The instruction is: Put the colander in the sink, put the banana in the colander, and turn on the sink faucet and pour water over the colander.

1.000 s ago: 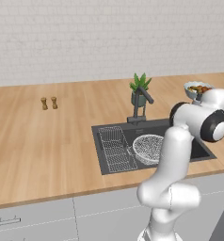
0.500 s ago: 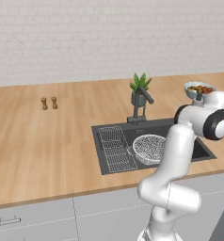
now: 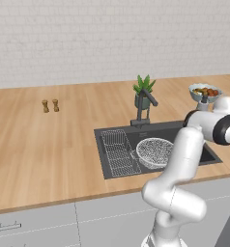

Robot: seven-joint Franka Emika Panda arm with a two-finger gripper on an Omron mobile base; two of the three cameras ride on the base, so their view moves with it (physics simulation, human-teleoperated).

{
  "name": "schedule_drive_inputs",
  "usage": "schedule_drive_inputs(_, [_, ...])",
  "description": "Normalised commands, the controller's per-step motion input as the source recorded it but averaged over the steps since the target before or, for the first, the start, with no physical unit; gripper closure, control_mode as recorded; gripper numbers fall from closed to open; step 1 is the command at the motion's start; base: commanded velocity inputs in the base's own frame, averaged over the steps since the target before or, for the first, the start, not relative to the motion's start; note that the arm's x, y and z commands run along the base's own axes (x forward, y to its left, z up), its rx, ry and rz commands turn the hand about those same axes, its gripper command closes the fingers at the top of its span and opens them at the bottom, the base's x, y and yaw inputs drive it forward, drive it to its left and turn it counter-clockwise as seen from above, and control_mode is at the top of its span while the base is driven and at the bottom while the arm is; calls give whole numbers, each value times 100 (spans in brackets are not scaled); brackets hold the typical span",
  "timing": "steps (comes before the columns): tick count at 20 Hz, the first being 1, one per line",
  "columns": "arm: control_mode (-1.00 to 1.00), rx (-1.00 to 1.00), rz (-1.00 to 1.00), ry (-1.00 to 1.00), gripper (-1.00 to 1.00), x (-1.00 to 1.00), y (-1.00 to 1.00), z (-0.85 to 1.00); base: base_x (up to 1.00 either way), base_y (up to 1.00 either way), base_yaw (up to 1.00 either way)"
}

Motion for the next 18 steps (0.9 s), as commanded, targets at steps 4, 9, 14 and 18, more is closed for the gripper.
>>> schedule_drive_inputs(4, [-100,-1,0,0,-100,27,0,-33,0,0,0])
schedule_drive_inputs(9, [-100,0,0,0,-100,44,0,-32,0,0,0])
schedule_drive_inputs(14, [-100,-1,0,0,-100,35,-13,-17,0,0,0])
schedule_drive_inputs(18, [-100,-2,0,0,-100,31,-26,-16,0,0,0])
